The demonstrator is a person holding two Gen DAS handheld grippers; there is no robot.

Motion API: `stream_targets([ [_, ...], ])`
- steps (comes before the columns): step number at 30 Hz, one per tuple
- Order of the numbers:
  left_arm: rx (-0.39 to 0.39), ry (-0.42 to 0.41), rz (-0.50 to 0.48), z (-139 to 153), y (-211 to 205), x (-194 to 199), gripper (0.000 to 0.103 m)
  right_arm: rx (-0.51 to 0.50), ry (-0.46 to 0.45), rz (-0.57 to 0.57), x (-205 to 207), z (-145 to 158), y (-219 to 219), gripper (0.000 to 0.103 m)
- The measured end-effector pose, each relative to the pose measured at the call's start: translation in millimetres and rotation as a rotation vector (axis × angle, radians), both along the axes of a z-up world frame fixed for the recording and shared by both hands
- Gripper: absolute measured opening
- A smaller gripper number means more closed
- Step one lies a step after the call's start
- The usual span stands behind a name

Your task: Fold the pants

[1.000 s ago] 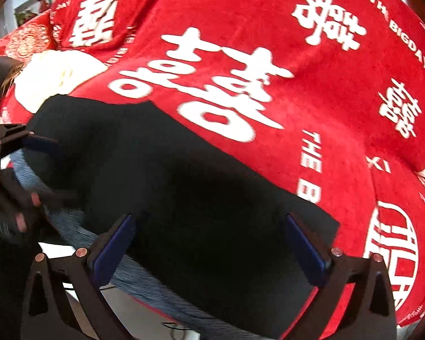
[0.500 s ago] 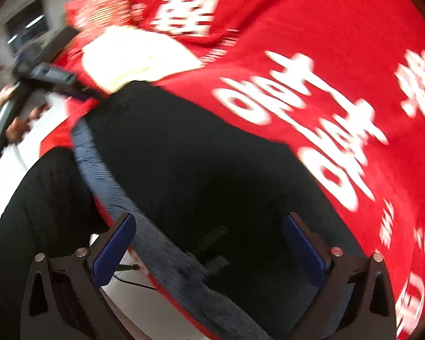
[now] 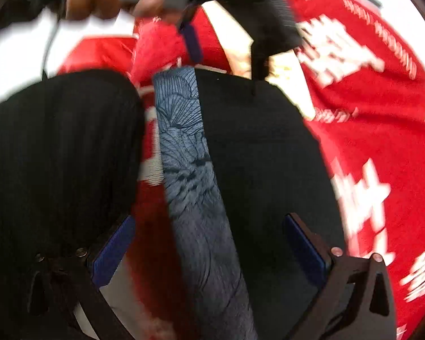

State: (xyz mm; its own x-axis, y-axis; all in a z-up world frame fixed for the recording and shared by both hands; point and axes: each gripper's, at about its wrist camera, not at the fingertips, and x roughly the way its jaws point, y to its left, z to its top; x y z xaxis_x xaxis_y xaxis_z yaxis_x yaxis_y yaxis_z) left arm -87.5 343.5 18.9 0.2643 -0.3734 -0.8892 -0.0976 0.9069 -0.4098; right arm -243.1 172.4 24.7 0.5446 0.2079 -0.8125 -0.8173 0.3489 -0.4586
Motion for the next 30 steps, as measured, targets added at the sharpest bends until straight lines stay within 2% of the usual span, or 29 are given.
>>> stream_targets([
  [2,-0.004,-0.011,-0.003,3.9,1.2,2.7,0.102,-0.011,-0.069,-0.054,13.2,-3.7,4.0,0.102],
  [5,-0.004,-0.031,-0.015,11.0,2.9,3.1,0.102,0.099,-0.017,-0.169,42.5,16.2,-10.9,0.102],
  [9,0.014,-0.025,-0.044,9.2,-1.1,4.5,0.102,0.152,0.027,-0.223,51.5,21.1,-20.7,0.103],
  [12,0.017,0.001,-0.031,0.0,3.1,3.1,0.102,0.087,0.039,-0.154,40.8,7.6,-4.9,0.103],
  [15,0.002,0.012,-0.011,-5.4,10.1,0.5,0.102,0.008,-0.045,-0.015,14.5,-5.5,23.0,0.102],
  [16,-0.004,0.013,-0.007,-6.3,12.5,-1.0,0.102,-0.005,-0.08,0.001,12.2,-8.0,28.2,0.1],
  [17,-0.007,0.013,-0.007,-6.6,13.5,-2.1,0.102,0.006,-0.06,-0.01,15.8,-6.6,28.2,0.08],
  [18,-0.01,0.014,-0.01,-6.9,14.5,-3.1,0.102,0.034,0.007,-0.04,26.1,-2.6,26.7,0.059],
  [19,-0.014,0.013,-0.015,-7.0,15.4,-4.2,0.102,0.067,0.086,-0.085,40.9,3.9,22.4,0.056],
  [21,-0.037,0.014,-0.027,-7.5,15.5,-4.4,0.102,0.12,0.174,-0.112,56.7,16.9,14.6,0.04],
  [22,-0.072,0.017,-0.036,-8.1,15.6,-3.1,0.102,0.154,0.203,-0.127,63.7,24.2,8.6,0.038],
  [26,-0.195,0.046,-0.041,-9.1,19.9,5.0,0.102,0.259,0.22,-0.185,71.3,41.8,-8.1,0.033],
  [30,-0.259,0.086,-0.064,-6.4,17.4,13.9,0.102,0.295,0.219,-0.204,67.8,47.0,-17.2,0.033],
])
